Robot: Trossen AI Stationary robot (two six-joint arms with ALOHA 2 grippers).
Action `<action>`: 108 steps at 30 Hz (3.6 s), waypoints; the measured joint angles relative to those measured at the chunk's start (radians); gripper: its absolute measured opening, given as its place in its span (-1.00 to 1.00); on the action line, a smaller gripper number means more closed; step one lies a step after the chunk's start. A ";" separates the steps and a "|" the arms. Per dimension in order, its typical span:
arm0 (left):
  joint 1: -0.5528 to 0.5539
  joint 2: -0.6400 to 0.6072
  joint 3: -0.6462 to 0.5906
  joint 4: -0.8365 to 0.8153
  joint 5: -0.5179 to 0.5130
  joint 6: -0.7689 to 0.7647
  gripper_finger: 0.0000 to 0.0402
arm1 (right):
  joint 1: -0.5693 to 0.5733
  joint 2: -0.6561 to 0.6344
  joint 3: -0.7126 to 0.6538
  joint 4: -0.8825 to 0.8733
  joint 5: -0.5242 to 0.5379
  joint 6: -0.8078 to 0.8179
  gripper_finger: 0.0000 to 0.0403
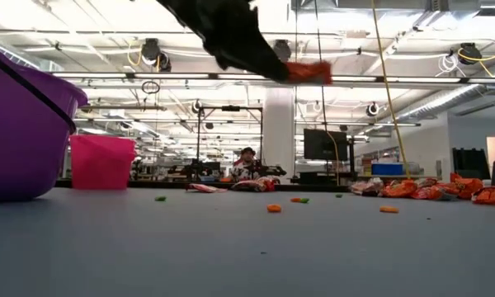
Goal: Organize candy in baskets
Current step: Put the orange chocolate into the pink bucket, then put the brown chocolate into the violet bucket
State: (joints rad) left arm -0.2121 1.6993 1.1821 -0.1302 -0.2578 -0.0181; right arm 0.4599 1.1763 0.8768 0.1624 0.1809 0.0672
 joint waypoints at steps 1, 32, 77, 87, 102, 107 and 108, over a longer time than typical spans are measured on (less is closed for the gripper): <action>0.008 -0.023 -0.005 -0.012 -0.008 0.000 -0.88 | 0.000 0.000 0.000 -0.007 0.000 0.000 0.07; 0.285 -0.531 -0.178 -0.353 -0.126 -0.116 -0.88 | -0.003 0.000 0.000 -0.010 0.004 0.000 0.07; 0.965 -0.488 -0.176 -0.883 -0.368 -0.384 -0.38 | -0.005 0.000 0.000 -0.010 0.007 -0.029 0.07; 0.829 -0.529 -0.176 -0.871 -0.328 -0.341 -0.05 | -0.005 0.000 0.000 -0.011 0.007 -0.031 0.07; 0.541 -0.831 -0.395 -0.553 -0.160 -0.193 -0.05 | -0.053 0.000 0.000 -0.101 0.129 -0.048 0.07; 0.496 -0.985 -0.496 -0.380 -0.053 -0.183 -0.05 | -0.097 0.001 0.000 -0.140 0.196 -0.046 0.07; 0.483 -1.011 -0.507 -0.338 -0.036 -0.182 -0.05 | -0.108 0.001 0.000 -0.153 0.212 -0.046 0.07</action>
State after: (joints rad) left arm 0.2705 0.6883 0.6751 -0.4686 -0.2934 -0.2006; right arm 0.3518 1.1770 0.8772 0.0095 0.3933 0.0216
